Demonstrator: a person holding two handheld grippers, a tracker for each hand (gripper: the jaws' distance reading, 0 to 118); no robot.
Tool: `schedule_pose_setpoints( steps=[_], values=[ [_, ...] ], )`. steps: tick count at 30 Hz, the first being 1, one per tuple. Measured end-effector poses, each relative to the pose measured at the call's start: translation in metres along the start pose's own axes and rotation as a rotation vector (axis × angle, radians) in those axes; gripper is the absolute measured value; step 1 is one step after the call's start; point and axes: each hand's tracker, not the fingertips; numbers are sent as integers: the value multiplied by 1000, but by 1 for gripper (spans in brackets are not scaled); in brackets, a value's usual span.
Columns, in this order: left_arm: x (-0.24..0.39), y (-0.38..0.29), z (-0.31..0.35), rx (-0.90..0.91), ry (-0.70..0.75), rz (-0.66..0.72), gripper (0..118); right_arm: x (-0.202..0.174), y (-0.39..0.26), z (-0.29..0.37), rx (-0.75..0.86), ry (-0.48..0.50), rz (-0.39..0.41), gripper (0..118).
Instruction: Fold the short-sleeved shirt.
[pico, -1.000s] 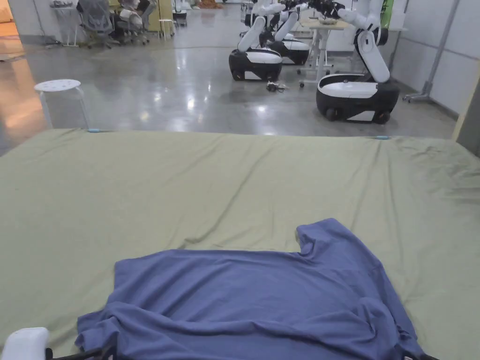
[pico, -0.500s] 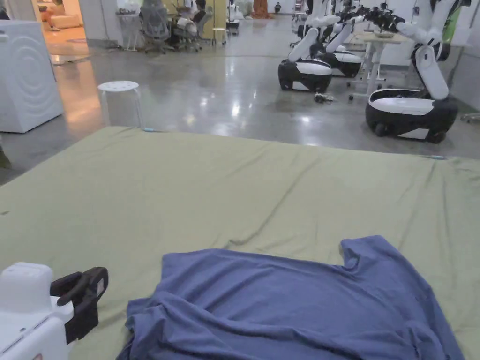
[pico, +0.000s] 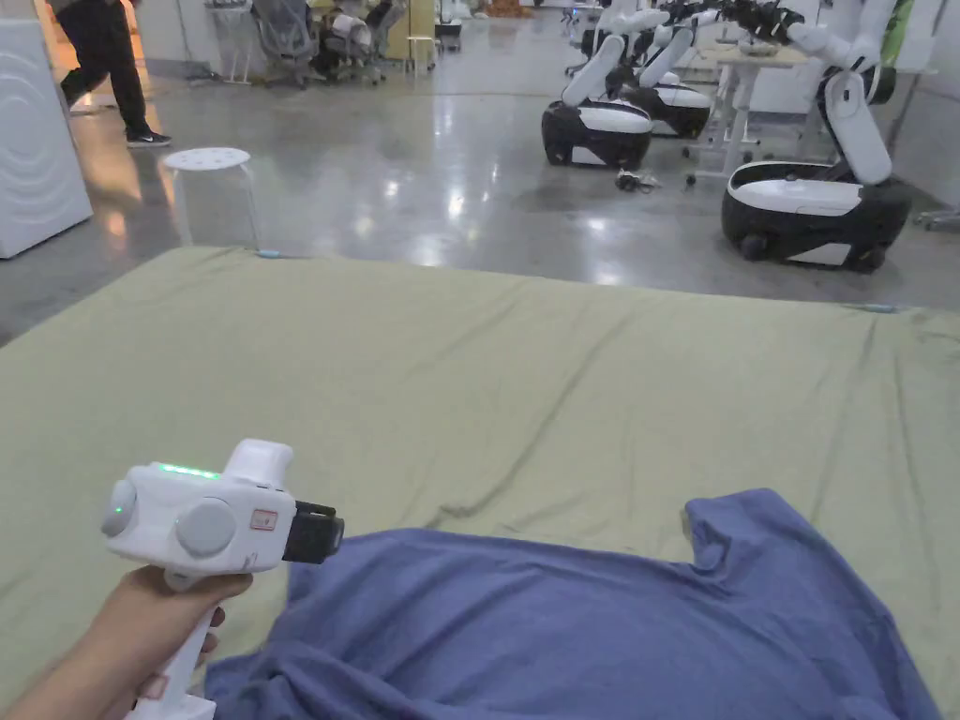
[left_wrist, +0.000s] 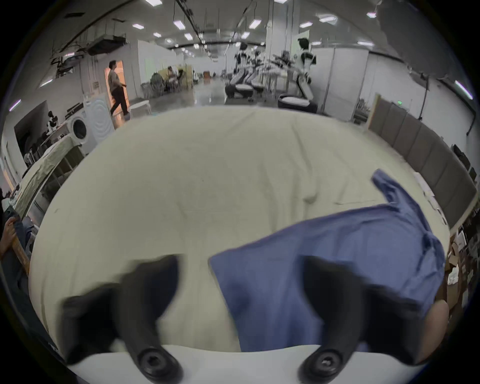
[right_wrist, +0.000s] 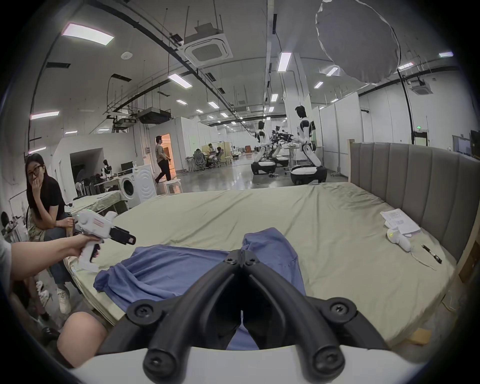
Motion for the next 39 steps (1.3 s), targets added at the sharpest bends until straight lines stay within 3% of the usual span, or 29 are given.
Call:
schedule_pose_setpoints(
  steps=[3, 6, 13, 14, 16, 17, 19, 21, 22, 25, 28, 31, 34, 35, 36, 39],
  values=[
    [-7, 8, -37, 33, 55, 7, 115, -7, 6, -5, -22, -25, -13, 0],
    [-12, 8, -64, -53, 91, 45, 115, -1, 6, -8, -29, -27, -35, 0],
    [2, -5, -77, -77, 107, -2, 111, -1, 2, -14, -52, -35, -55, 0],
    [3, -5, -72, -75, 100, -4, 102, 1, 2, -16, -58, -30, -72, 0],
    [8, -4, -59, -49, 86, 0, 41, 1, -1, -18, -64, -23, -84, 0],
    [15, -4, -52, -16, 138, -55, 0, -1, -3, -18, -63, -24, -84, 0],
    [32, -10, -43, 3, 125, -150, 0, -2, -3, -21, -72, -23, -91, 0],
    [38, -13, -36, -16, -66, -102, 0, -2, -5, -21, -80, -18, -101, 0],
    [40, -16, -31, 3, -82, -91, 0, 0, -6, -22, -83, -17, -99, 0],
    [34, -10, -13, 99, 7, -87, 0, 2, -5, -24, -92, -14, -81, 0],
    [17, 1, 5, 161, -16, -12, 0, 8, 5, -39, -104, 8, -58, 0],
    [9, 4, 14, 154, -24, -7, 0, 15, 22, -73, -130, 34, 16, 0],
    [5, 7, 17, 157, -45, -2, 0, 34, 39, -128, -175, 79, -17, 2],
    [3, 5, 18, 161, -64, 29, 0, 42, 43, -151, -202, 87, -58, 13],
    [6, 6, 22, 160, -87, 47, 0, 51, 46, -173, -224, 102, -81, 41],
    [11, 2, 20, 140, -54, 7, 0, 78, 48, -241, -312, 89, -108, 71]
  ],
)
